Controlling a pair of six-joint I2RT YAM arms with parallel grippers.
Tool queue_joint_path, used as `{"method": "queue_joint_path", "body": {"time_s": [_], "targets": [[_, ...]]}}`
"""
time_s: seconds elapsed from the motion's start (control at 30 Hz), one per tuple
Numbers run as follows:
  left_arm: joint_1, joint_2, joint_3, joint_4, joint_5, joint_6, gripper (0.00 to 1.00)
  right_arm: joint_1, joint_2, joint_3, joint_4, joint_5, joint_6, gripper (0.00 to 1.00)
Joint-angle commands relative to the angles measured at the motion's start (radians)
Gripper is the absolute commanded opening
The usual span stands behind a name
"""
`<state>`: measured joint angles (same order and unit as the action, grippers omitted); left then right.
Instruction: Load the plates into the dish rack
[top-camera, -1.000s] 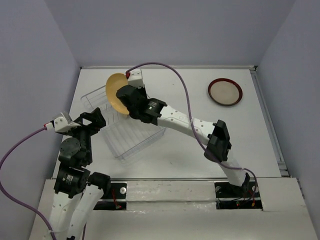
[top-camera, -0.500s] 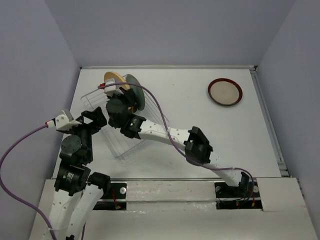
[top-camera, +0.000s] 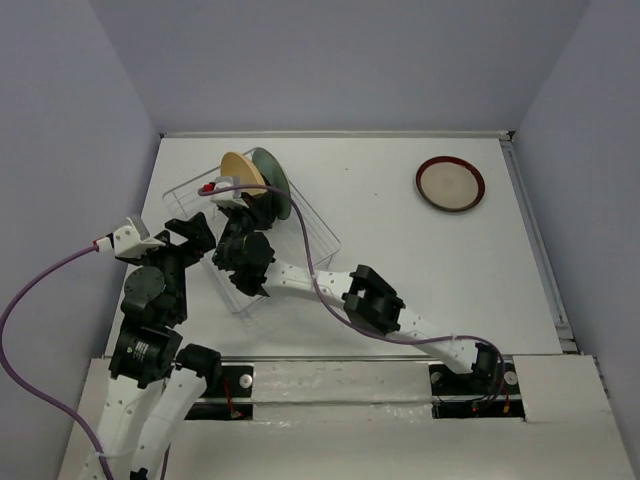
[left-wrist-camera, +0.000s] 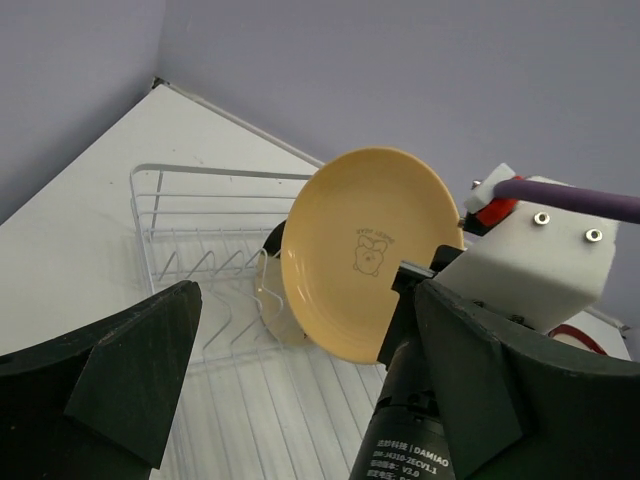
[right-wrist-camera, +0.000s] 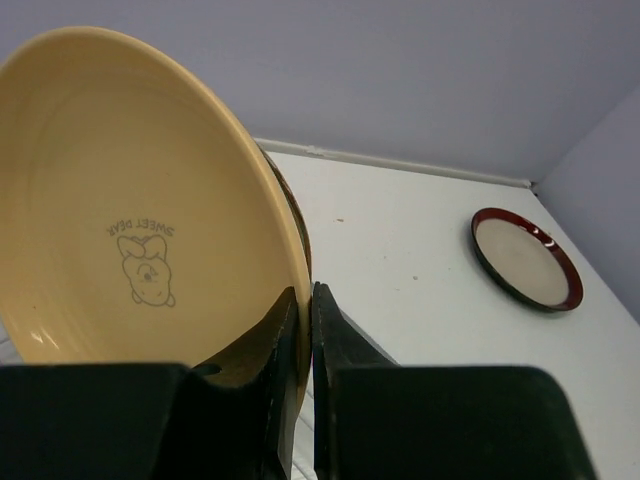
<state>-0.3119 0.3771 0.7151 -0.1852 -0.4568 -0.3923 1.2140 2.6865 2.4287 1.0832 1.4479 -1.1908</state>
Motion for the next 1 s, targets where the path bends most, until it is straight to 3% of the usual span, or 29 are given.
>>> {"method": "queue_joint_path", "body": {"time_s": [0.0,0.1,0.33,0.7,0.83,0.87,0.97], "targets": [[0.013,0.009,0.038,0.033,-0.016,-0.011,0.99,-0.034,-0.051,0.034,0.152,0.052,-0.096,0.07],[0.017,0.002,0.035,0.032,-0.016,-0.013,0.99,-0.034,-0.082,-0.048,0.103,0.052,0.022,0.07],[0.020,-0.001,0.034,0.033,0.000,-0.013,0.99,-0.034,0.036,0.078,0.126,0.066,-0.053,0.07],[0.022,-0.006,0.034,0.032,0.003,-0.010,0.99,-0.034,0.042,0.053,0.023,0.045,0.094,0.09],[0.022,-0.007,0.032,0.032,0.001,-0.010,0.99,-0.025,0.035,0.035,0.063,0.032,0.088,0.21],[0.022,-0.006,0.032,0.032,0.003,-0.010,0.99,-0.025,0.030,0.027,0.067,0.022,0.089,0.30],[0.022,-0.006,0.034,0.032,0.003,-0.010,0.99,-0.016,-0.010,-0.017,0.073,0.002,0.115,0.43]]}}
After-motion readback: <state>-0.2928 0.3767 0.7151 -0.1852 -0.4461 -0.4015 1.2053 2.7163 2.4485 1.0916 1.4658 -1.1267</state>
